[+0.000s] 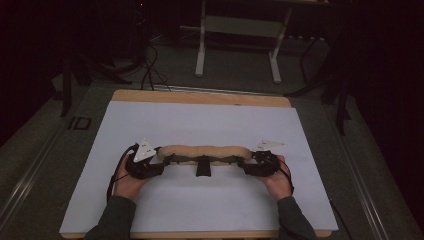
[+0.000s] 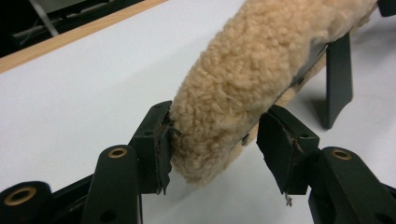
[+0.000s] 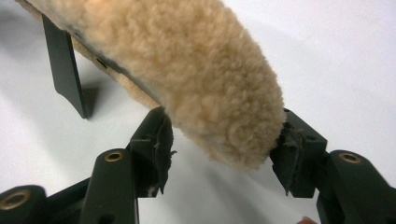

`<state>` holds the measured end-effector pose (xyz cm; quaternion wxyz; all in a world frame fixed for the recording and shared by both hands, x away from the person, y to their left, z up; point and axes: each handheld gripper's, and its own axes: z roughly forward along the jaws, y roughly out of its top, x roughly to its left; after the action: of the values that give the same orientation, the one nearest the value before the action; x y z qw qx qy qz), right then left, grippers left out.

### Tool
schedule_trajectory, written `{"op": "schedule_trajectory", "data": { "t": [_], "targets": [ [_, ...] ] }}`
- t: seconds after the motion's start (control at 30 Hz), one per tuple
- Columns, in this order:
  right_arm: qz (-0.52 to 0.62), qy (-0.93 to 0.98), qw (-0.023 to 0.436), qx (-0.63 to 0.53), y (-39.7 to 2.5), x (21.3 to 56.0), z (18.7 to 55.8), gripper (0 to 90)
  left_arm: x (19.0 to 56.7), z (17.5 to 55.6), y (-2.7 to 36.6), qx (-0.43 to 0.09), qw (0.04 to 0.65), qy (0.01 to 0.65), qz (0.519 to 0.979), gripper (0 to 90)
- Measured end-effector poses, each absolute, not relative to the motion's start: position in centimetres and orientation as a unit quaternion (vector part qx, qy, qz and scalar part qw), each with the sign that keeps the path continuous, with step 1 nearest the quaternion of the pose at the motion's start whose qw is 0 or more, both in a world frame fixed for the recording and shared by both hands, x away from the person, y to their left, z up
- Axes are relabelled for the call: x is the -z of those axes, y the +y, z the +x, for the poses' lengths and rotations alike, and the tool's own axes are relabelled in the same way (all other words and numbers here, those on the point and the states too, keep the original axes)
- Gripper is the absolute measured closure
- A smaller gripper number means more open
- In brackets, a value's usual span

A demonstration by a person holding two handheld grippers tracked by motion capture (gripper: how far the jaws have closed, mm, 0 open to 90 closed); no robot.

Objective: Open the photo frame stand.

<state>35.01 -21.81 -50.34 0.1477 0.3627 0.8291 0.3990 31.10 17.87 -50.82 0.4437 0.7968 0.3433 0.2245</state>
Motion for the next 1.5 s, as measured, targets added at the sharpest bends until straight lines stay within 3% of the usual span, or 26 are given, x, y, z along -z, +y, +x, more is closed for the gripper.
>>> {"op": "schedule_trajectory", "data": {
  "t": [0.97, 1.13, 1.3, 1.5],
  "targets": [
    [0.421, 0.814, 0.119, -0.383, -22.7, 50.8, 33.1, 36.2, 50.0, 29.8, 19.9, -0.164, 0.487, 0.364, 0.777, 40.5],
    [0.426, 0.809, 0.105, -0.391, -22.7, 50.9, 32.8, 34.7, 49.7, 29.7, 20.5, -0.144, 0.507, 0.375, 0.763, 40.9],
    [0.426, 0.805, 0.096, -0.403, -22.9, 50.7, 32.2, 27.4, 49.4, 29.5, 21.6, -0.137, 0.537, 0.399, 0.73, 41.3],
    [0.427, 0.808, 0.09, -0.397, -22.7, 50.8, 32.0, 27.3, 49.0, 29.6, 23.1, -0.123, 0.57, 0.429, 0.689, 43.1]
  ]
}}
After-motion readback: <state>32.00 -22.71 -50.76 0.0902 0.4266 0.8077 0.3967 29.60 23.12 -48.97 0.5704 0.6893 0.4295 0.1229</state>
